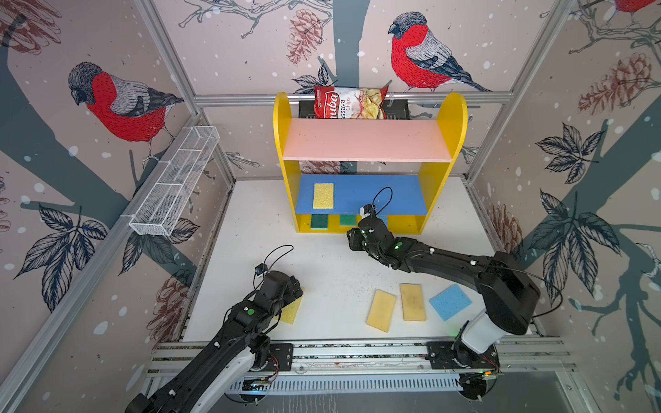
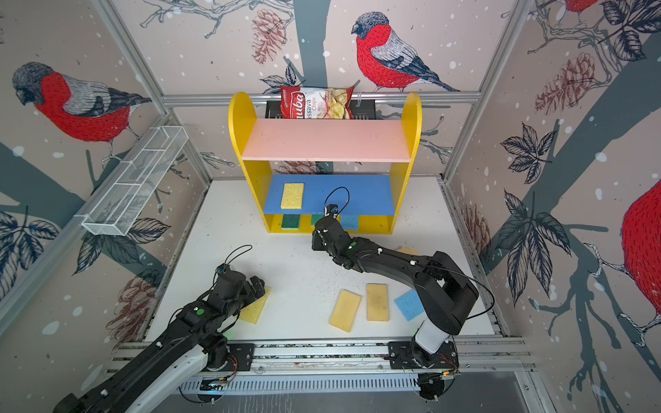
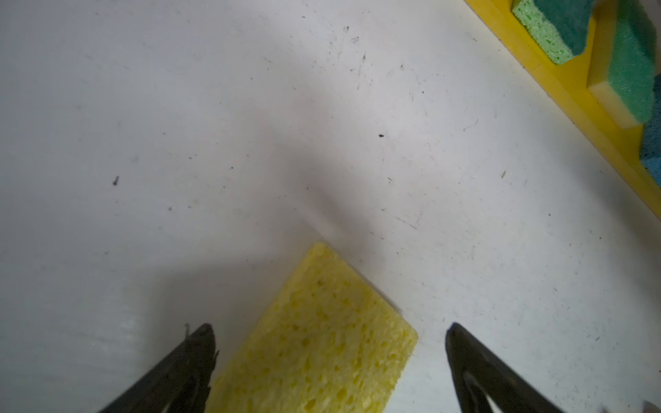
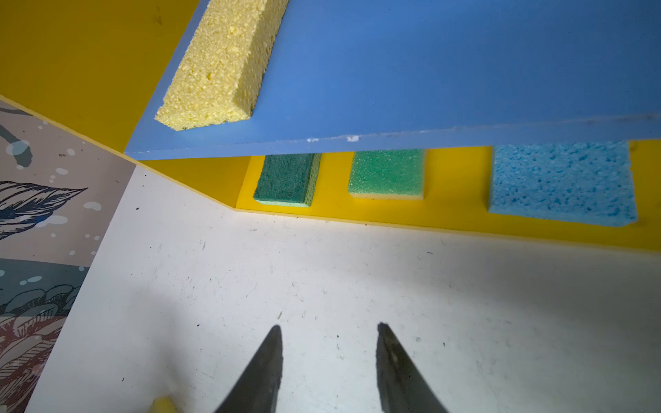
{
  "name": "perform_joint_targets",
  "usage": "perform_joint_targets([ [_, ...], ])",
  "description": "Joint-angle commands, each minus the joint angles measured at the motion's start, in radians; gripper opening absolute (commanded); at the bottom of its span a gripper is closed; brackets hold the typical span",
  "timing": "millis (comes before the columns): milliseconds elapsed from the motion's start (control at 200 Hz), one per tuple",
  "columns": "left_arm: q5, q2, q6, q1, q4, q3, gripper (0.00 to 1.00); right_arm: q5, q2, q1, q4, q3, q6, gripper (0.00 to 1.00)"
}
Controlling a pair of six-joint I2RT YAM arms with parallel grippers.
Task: Arrange cleaning sponges on a shelf
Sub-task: Rotate the cleaning sponge at the bottom-center of the table.
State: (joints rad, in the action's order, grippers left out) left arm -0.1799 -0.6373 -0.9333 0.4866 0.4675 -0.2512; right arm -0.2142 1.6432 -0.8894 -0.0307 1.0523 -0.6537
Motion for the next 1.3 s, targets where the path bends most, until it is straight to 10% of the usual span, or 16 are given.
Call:
perform_joint_targets([
  [0,0.057,-0.031,0.009,0.000,-0.077,0.039,0.93,0.018,0.011,0.003,-0.010,0.000,0.006,0.44],
  [205,0.186,-0.107,-0.101,0.022,-0.330,0.132,0.78,0.017,0.011,0.010,-0.006,-0.009,-0.002,0.44],
  [550,0.172,-0.397,-0.019,0.035,-0.562,-0.045,0.07,0.016,-0.003,-0.018,0.013,-0.018,0.031,0.29],
  [841,0.146,-0.540,0.058,0.035,-0.573,-0.178,0.04,0.302,-0.054,-0.147,-0.021,-0.105,0.211,0.19],
  [1296,0.044,-0.361,0.090,-0.058,-0.398,-0.117,0.14,0.487,0.150,-0.380,0.062,-0.072,0.253,0.41],
])
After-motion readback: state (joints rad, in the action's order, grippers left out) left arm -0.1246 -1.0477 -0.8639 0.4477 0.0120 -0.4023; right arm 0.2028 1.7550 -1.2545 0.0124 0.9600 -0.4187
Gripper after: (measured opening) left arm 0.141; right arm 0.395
